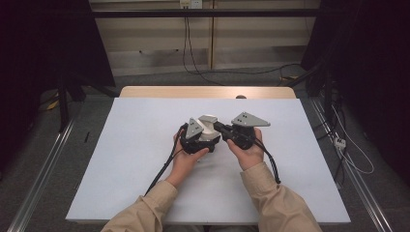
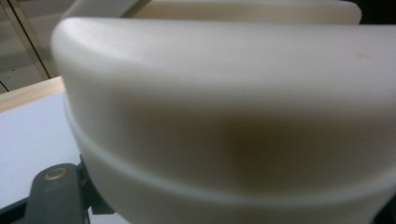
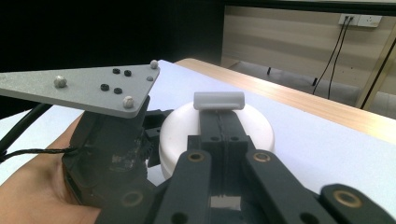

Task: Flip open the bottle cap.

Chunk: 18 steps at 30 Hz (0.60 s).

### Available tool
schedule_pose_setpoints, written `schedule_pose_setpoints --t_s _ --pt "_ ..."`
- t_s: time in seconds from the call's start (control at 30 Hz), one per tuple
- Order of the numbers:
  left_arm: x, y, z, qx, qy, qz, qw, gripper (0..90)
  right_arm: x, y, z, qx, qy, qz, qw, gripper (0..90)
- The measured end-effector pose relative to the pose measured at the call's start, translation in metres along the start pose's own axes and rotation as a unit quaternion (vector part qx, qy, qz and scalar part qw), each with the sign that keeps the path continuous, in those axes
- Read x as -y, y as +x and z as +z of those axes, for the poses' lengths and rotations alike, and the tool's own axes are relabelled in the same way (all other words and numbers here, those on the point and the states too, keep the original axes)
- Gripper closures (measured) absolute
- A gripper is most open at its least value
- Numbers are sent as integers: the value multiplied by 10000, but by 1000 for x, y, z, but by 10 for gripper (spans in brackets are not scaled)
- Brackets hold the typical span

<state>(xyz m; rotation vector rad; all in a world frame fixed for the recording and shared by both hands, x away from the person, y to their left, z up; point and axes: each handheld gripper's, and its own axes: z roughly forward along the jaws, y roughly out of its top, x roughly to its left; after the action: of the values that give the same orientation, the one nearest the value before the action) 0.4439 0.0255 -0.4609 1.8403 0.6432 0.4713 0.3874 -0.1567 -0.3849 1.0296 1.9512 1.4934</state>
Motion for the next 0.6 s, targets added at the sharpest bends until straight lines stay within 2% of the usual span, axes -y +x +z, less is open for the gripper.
schedule_pose_setpoints --t_s 0.6 --pt "0 0 0 6 4 1 10000 185 -7 -1 5 22 -29 -6 10000 900"
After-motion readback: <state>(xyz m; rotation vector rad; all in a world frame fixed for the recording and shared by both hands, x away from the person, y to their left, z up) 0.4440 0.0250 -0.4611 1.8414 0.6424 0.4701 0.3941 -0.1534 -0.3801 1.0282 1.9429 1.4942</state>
